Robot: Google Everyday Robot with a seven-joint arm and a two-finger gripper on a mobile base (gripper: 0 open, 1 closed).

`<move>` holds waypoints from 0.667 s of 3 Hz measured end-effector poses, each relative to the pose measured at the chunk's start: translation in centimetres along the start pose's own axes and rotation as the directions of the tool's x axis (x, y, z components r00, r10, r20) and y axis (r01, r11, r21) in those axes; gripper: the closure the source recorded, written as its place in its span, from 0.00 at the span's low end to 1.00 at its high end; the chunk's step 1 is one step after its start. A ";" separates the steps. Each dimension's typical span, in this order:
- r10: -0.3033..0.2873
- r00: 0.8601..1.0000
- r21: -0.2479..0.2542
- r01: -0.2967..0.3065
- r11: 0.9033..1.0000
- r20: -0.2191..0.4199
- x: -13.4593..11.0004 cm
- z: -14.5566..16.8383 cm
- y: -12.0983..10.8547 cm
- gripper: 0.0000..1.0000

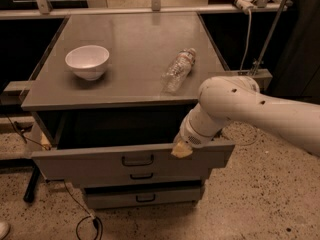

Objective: Open top drawer

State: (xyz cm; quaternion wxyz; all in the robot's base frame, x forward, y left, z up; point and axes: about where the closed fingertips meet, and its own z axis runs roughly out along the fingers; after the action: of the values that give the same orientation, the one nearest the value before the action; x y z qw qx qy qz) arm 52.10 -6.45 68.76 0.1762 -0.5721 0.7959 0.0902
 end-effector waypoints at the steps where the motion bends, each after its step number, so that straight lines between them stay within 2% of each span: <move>1: 0.050 0.999 0.008 -0.050 0.999 -0.006 0.8 -1.1 2.0 1.00; 2: 0.050 0.999 0.008 -0.050 0.999 -0.006 0.8 -1.1 2.0 1.00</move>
Offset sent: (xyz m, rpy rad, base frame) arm -0.1188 -0.0423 0.0479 -0.0440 0.0348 -0.2400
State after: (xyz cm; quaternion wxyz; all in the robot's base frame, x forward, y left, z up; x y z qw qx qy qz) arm 49.80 -6.93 69.37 0.1735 -0.5518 0.8108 0.0897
